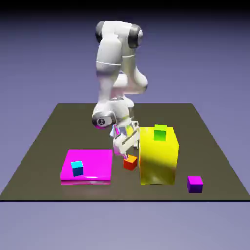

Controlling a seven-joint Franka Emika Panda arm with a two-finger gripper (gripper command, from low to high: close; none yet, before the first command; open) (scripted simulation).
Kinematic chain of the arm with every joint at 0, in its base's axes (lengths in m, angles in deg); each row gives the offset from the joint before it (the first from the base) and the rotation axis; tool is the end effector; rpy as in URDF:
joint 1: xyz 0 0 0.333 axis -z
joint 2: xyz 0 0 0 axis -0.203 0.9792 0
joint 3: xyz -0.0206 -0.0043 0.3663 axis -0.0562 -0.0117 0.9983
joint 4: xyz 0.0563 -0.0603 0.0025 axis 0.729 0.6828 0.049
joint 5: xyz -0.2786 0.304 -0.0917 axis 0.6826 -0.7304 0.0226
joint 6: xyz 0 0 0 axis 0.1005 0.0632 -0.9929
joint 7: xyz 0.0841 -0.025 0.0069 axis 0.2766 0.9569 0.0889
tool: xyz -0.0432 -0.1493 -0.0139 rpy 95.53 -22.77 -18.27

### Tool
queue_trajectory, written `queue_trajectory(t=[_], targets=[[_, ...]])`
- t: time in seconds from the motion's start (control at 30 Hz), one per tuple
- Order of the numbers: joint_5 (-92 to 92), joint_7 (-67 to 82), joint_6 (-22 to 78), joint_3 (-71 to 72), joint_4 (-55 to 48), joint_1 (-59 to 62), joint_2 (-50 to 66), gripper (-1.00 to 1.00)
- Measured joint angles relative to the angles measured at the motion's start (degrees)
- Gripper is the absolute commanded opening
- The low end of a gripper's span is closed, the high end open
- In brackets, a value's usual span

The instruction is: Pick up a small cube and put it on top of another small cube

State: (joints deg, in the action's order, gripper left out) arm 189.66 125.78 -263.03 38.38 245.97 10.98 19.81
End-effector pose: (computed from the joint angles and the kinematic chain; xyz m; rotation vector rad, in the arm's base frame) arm 0.3226 0.0181 0.1414 -0.3596 2.9323 0.3799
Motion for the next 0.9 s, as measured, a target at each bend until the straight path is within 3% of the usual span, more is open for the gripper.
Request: queue_trajectory(t=[0.43,0.47,0.9], targets=[[-32.37,31.41,-2.48,-2.8,4.91,-4.83,8.49,0.0],[-33.48,32.48,-2.56,-2.89,5.08,-4.99,8.78,-1.0],[-6.16,5.97,-0.45,-0.53,0.93,-0.91,1.6,-1.0]])
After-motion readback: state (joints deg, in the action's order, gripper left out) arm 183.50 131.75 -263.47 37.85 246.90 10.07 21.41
